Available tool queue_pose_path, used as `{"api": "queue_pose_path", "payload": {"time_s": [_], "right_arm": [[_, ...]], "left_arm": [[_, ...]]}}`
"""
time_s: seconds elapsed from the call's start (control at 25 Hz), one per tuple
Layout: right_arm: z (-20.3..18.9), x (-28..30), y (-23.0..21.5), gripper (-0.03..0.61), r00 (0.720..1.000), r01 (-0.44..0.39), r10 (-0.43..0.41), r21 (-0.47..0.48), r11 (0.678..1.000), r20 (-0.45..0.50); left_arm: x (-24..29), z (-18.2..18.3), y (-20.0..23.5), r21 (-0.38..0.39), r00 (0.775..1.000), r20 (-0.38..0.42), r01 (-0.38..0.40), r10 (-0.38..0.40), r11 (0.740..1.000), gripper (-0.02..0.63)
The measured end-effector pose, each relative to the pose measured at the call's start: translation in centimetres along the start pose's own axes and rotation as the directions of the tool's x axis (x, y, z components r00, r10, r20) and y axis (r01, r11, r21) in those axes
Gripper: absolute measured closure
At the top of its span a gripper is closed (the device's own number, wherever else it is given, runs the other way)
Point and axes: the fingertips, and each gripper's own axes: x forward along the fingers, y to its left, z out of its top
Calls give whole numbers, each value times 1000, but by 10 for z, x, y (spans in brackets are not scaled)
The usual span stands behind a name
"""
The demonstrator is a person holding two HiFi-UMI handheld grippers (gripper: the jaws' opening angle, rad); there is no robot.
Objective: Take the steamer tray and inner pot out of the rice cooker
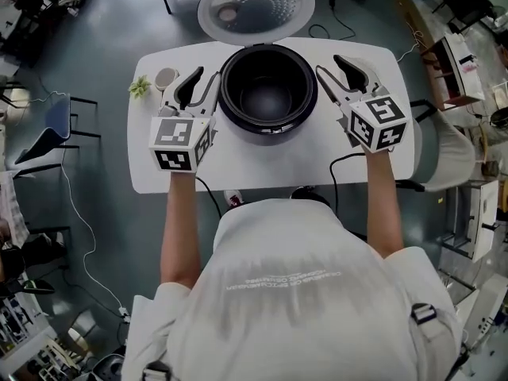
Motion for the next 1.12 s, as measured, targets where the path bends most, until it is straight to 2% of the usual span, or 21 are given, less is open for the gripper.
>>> {"api": "queue_pose_path", "payload": {"time_s": [0.32,0.52,0.76,0.96,1.12], "right_arm": [[-48,30,3,368,990,-34,42,63,997,-134],[-85,39,-2,364,973,-42,71,135,990,-221],[-109,49,-9,344,956,-36,84,171,985,-283],[-122,58,-8,333,944,-59,111,173,983,-311],[-129,65,-4,330,940,-61,107,150,987,-323]], "left_arm": [[10,-54,-9,-71,990,-140,13,-23,997,476],[21,-89,-21,-114,972,-230,20,-46,993,472],[36,-121,-23,-152,947,-318,-8,-41,988,443],[44,-127,-21,-172,945,-327,-55,-5,984,426],[45,-133,-24,-214,944,-327,-37,-36,976,436]]}}
